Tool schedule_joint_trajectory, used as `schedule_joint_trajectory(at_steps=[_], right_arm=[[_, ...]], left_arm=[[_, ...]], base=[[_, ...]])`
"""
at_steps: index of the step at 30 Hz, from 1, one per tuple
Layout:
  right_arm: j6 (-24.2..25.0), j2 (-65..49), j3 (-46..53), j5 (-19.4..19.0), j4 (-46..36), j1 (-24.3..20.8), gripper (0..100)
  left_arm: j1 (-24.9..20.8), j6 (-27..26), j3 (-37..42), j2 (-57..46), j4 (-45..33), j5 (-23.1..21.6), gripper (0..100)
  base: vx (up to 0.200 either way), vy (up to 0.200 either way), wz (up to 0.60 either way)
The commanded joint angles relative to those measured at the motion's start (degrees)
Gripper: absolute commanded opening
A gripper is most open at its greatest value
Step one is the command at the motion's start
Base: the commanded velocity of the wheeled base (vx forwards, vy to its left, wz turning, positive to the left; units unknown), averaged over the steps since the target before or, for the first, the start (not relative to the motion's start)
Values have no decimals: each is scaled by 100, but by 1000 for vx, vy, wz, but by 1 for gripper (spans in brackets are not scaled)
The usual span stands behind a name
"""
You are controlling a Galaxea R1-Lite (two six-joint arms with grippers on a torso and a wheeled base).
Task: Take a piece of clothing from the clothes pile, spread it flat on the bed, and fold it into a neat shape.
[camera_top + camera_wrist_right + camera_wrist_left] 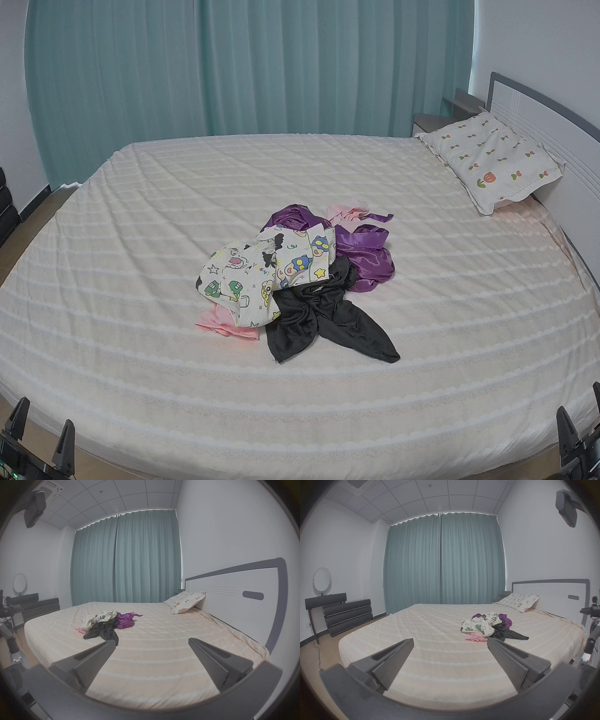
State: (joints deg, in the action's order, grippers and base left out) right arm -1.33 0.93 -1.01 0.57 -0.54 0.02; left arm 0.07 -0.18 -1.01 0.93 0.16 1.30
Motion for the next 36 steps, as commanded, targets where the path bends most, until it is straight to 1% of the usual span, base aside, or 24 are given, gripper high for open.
schedule_joint_trajectory(at_steps=[1, 3, 4, 5, 6, 9, 11, 14, 16, 17, 18, 20, 21, 22, 23, 24, 26, 27, 28, 29, 30, 32, 33, 36], right_arm=[[-69, 13, -22, -75, 80, 15, 100], [-34, 118, -277, -136, 115, 24, 100], [194, 496, -1050, -251, 1, 77, 100], [256, 690, -1182, -330, -61, 85, 100], [265, 734, -1200, -347, -69, 85, 100], [274, 1867, -1375, -910, -17, 42, 100], [344, 2570, -1419, -1112, 89, 24, 100], [484, 3722, -1411, -1288, 555, -29, 100], [520, 3959, -1402, -1332, 643, -55, 100], [854, 4996, -1411, -1472, 1012, -336, 100], [1003, 5313, -1428, -1472, 1161, -442, 100], [1495, 6130, -1437, -1472, 1803, -741, 100], [1530, 6183, -1437, -1472, 1855, -758, 100], [1917, 6851, -1437, -1472, 2550, -969, 100], [1917, 6851, -1437, -1472, 2550, -969, 100], [2216, 7624, -1437, -1464, 3306, -1180, 100], [2304, 7826, -1446, -1455, 3499, -1233, 100], [2611, 8626, -1498, -1446, 4176, -1400, 100], [2831, 9022, -1560, -1437, 4457, -1488, 100], [2963, 9206, -1586, -1446, 4598, -1541, 100], [3271, 9610, -1665, -1464, 4861, -1637, 100], [3367, 9742, -1683, -1464, 4949, -1664, 100], [3842, 10507, -1885, -1464, 5415, -1708, 100], [4106, 11263, -2158, -1428, 5969, -1760, 100]], left_arm=[[1, 1, 101, -75, 2, 1, 100], [1, 1, 101, -75, 2, 1, 100], [1, 1, 101, -75, 2, 1, 100], [1, 1, 101, -75, 11, 1, 100], [1, 1, 101, -75, 2, 1, 100], [1, 1, 101, -75, 11, 1, 100], [1, 1, 101, -75, 2, 1, 100], [1, 1, 101, -75, 2, 1, 100], [1, 1, 101, -75, 2, 1, 100], [1, 1, 101, -75, 2, 1, 100], [1, 1, 101, -75, 2, 1, 100], [1, 1, 101, -75, 2, 1, 100], [1, 1, 101, -75, 2, 1, 100], [1, 1, 101, -75, 2, 1, 100], [1, 1, 101, -75, 2, 1, 100], [1, 1, 101, -75, 2, 1, 100], [1, 1, 101, -75, 2, 1, 100], [1, 1, 101, -75, 2, 1, 100], [1, 1, 101, -75, 2, 1, 100], [1, 1, 101, -75, 11, 1, 100], [1, 1, 101, -75, 2, 1, 100], [1, 1, 101, -75, 11, 1, 100], [1, 1, 101, -75, 2, 1, 100], [1, 1, 101, -75, 2, 1, 100]], base=[[0, 0, 0], [0, 0, 0], [0, 0, 0], [0, 0, 0], [0, 0, 0], [0, 0, 0], [0, 0, 0], [0, 0, 0], [0, 0, 0], [0, 0, 0], [0, 0, 0], [0, 0, 0], [0, 0, 0], [0, 0, 0], [0, 0, 0], [0, 0, 0], [0, 0, 0], [0, 0, 0], [0, 0, 0], [0, 0, 0], [0, 0, 0], [0, 0, 0], [0, 0, 0], [0, 0, 0]])
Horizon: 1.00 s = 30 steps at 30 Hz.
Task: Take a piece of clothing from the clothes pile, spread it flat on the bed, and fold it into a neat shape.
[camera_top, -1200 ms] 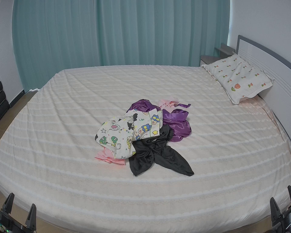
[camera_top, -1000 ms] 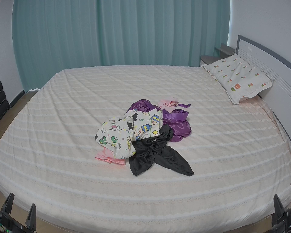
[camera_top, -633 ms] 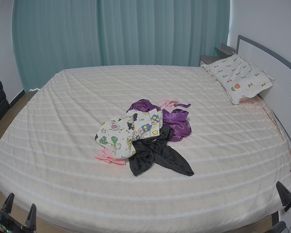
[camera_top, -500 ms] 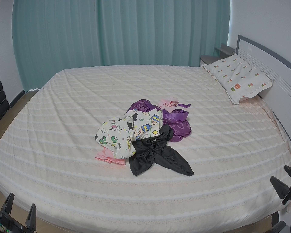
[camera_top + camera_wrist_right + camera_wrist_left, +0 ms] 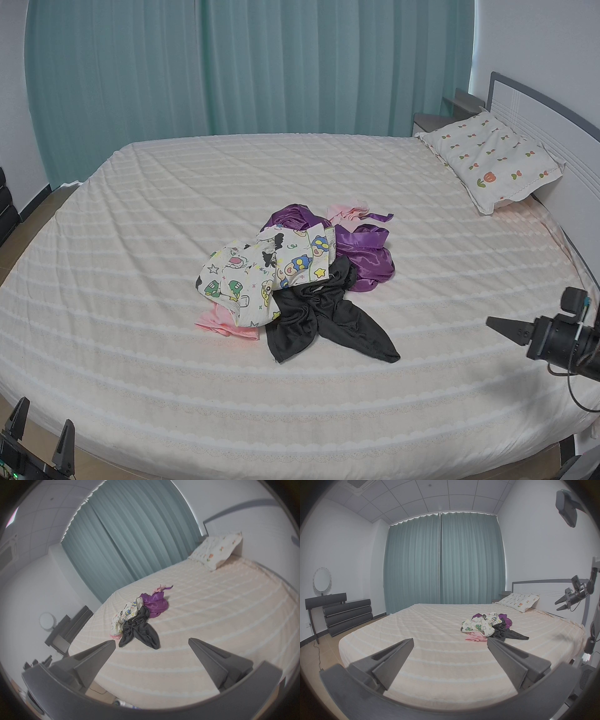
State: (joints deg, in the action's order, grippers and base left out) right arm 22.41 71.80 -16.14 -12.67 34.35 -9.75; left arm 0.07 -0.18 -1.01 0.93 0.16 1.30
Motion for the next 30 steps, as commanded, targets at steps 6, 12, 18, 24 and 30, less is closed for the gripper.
schedule_joint_trajectory(at_steps=[6, 12, 18, 24, 30], right_arm=[[1750, 5028, -1155, -96, 2858, -862, 100], [1750, 5880, -2095, 309, 2779, -1345, 100], [1776, 6381, -2526, 660, 2805, -1512, 100], [1785, 6487, -2780, 774, 2787, -1618, 100], [1785, 6742, -3123, 1223, 2823, -1846, 100]], left_arm=[[1, 1, 101, -84, 2, 1, 100], [1, 1, 101, -84, 2, 1, 100], [1, 1, 101, -84, 2, 1, 100], [1, 1, 101, -84, 2, 1, 100], [1, 1, 101, -84, 2, 1, 100]], base=[[0, 0, 0], [0, 0, 0], [0, 0, 0], [0, 0, 0], [0, 0, 0]])
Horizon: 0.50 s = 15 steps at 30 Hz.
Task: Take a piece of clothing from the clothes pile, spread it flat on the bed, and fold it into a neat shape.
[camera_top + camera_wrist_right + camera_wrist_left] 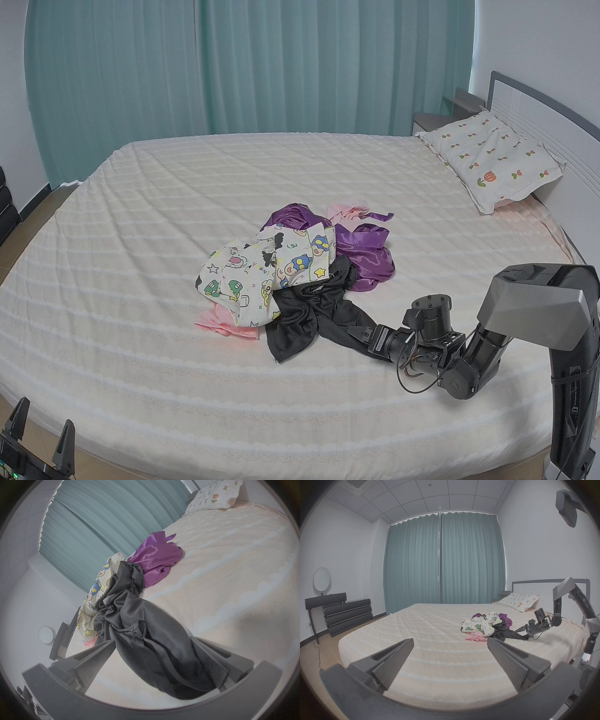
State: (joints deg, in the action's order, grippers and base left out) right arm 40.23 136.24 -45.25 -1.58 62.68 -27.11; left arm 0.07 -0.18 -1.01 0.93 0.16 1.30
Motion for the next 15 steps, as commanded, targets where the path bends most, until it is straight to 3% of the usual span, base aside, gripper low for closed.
schedule_joint_trajectory(at_steps=[1, 4, 5, 10, 15], right_arm=[[-6, 315, -256, 185, -11, -110, 100], [-6, 298, -265, 220, 16, -110, 100], [2, 289, -265, 220, 16, -110, 0], [-33, 69, -1, 264, 112, -75, 0], [2, -423, 482, -17, 227, -40, 0]], left_arm=[[1, 1, 101, -84, 2, 1, 100], [10, 1, 101, -84, 2, 1, 100], [1, 1, 101, -84, 2, 1, 100], [10, 1, 101, -84, 2, 1, 100], [1, 1, 101, -75, 2, 1, 100]], base=[[0, 0, 0], [0, 0, 0], [0, 0, 0], [0, 0, 0], [0, 0, 0]])
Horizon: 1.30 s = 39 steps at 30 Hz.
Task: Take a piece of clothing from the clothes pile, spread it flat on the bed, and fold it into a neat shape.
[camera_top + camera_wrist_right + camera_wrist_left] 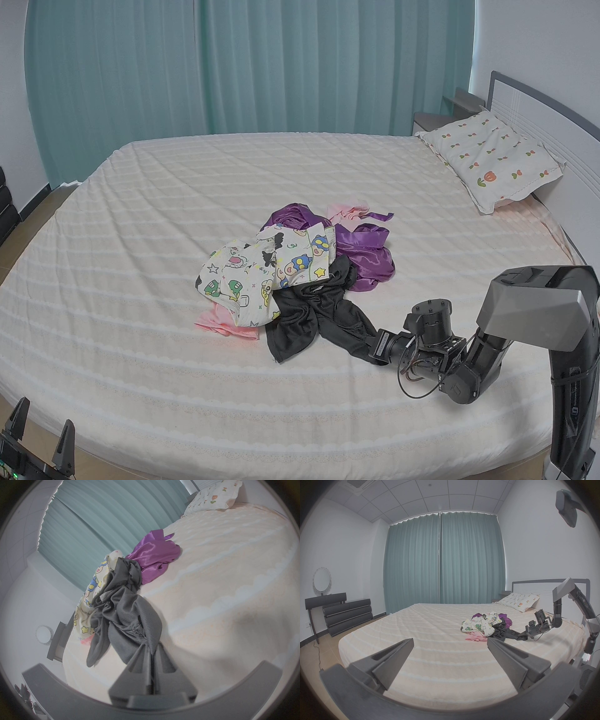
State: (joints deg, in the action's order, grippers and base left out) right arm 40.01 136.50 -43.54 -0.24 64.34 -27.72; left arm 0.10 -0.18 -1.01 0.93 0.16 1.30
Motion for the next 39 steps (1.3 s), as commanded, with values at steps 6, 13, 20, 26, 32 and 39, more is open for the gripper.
schedule_joint_trajectory(at_steps=[6, 13, 20, 26, 32, 39], right_arm=[[183, -871, 628, -556, 193, 258, 0], [798, -923, 1015, -1338, 571, 346, 0], [833, -923, 1164, -1373, 676, 276, 0], [833, -914, 1164, -1347, 676, 241, 0], [833, -888, 1146, -1329, 685, 197, 0], [833, -932, 1146, -1329, 685, 215, 0]], left_arm=[[-1, 1, 101, -75, 2, 1, 100], [-1, -34, 101, -84, 11, -7, 100], [-36, 36, 92, 92, 2, -166, 100], [-98, -70, -461, 426, 239, -658, 100], [-247, 546, -1024, 2755, 283, -1088, 100], [-739, 546, -997, 5225, 1294, -1088, 100]], base=[[0, 0, 0], [0, 0, 0], [0, 0, 0], [0, 0, 0], [0, 0, 0], [0, 0, 0]])
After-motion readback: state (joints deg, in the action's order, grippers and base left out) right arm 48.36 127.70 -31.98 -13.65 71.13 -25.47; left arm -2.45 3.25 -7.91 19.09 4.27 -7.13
